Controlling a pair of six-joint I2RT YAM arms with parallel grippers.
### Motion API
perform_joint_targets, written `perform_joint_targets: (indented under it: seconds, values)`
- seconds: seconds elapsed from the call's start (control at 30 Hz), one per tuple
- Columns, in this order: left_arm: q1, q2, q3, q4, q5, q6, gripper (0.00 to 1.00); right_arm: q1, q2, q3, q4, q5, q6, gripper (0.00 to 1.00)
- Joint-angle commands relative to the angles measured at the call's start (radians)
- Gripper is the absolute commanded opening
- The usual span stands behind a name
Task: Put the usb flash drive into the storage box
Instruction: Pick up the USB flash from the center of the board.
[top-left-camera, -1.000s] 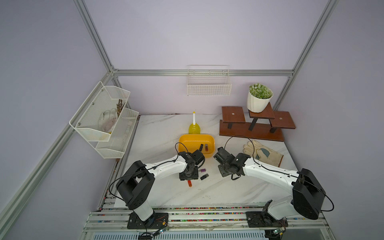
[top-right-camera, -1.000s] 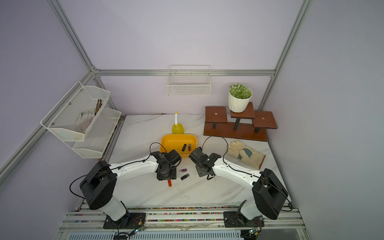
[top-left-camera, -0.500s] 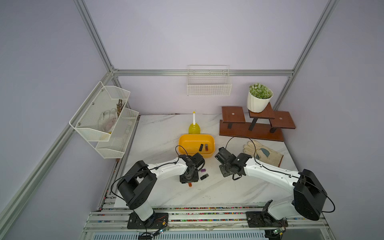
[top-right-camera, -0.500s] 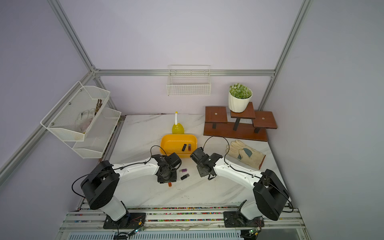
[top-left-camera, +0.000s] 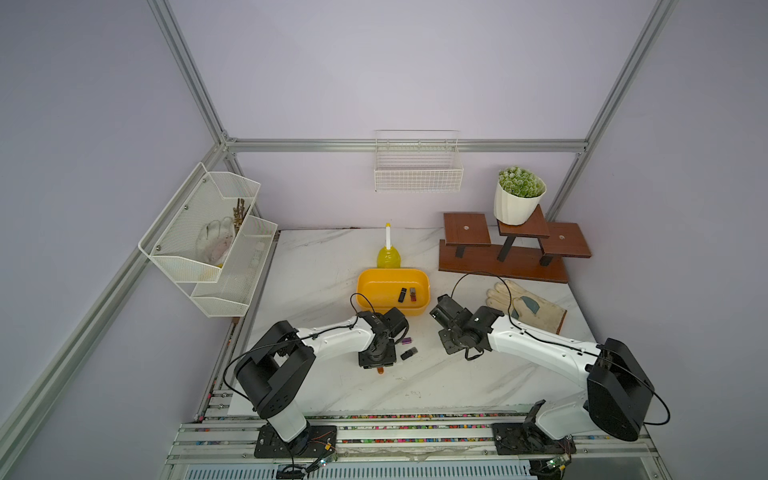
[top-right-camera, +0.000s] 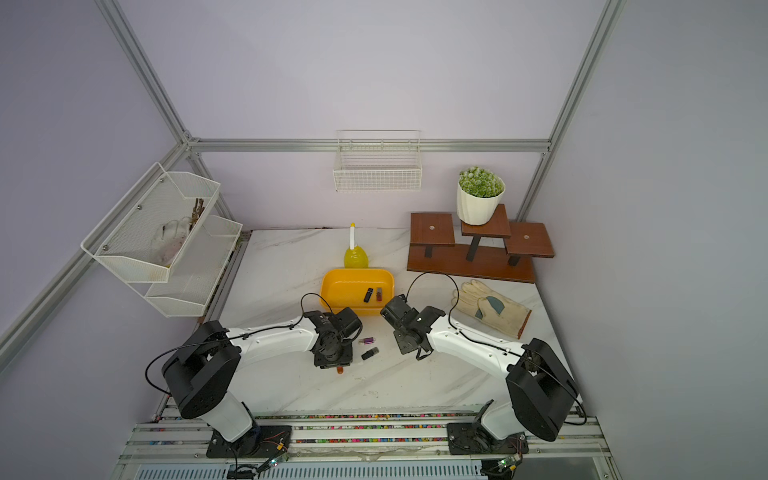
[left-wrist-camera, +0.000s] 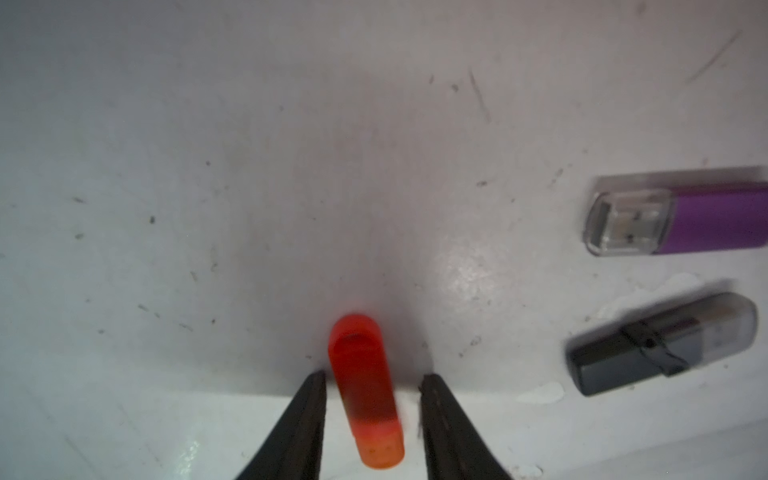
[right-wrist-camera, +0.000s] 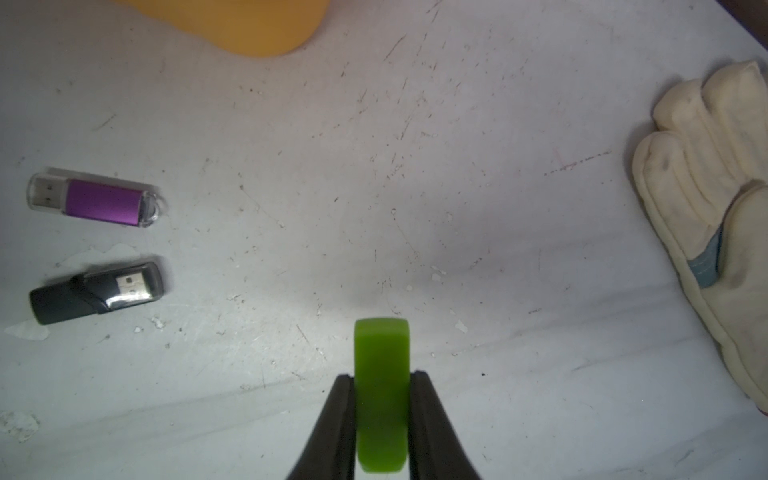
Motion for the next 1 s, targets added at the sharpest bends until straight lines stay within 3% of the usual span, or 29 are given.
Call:
perform_joint_targets:
  seconds: [0.0,0.27,0.7,0.9,0.97]
  values:
    - [-0.006,0.009,-0.006,0.009,0.002,-0.009,0.38,-0.008,-0.024,-0.016,-0.005,-0.009,-0.003,0.0]
    - [-0.005,0.033,0.001,0.002,0.007,0.013,0.27,-0.009,-0.023,-0.016,-0.002,-0.012,-0.001,0.0]
    - [-0.005,0.078,0.047,-0.051,-0.004,0.055,0.25,-0.009,-0.016,-0.011,0.004,-0.022,-0.001,0.0]
    - [-0.005,0.07,0.058,-0.06,-0.008,0.071,0.01,-0.009,-0.016,0.012,0.005,-0.029,-0.006,0.0]
    - [-0.005,0.061,0.076,-0.083,-0.017,0.078,0.0,-0.009,-0.008,0.03,0.001,-0.043,-0.003,0.0]
